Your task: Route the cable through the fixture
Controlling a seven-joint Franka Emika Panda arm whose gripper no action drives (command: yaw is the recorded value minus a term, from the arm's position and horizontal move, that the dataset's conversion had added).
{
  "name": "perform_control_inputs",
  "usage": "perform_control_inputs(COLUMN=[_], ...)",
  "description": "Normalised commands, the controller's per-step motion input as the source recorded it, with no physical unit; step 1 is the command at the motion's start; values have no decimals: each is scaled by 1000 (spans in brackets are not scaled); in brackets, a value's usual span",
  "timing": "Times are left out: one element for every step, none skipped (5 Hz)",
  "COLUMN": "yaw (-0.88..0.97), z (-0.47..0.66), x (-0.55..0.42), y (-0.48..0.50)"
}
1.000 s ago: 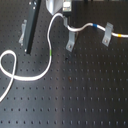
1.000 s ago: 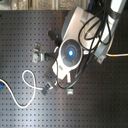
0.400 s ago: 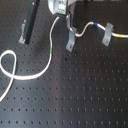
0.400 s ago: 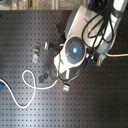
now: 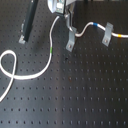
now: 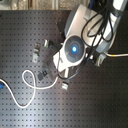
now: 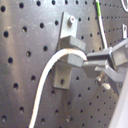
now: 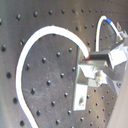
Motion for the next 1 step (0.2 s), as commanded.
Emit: perform_control_inputs(yaw=[-171], z=[78], x=[-254], y=[62])
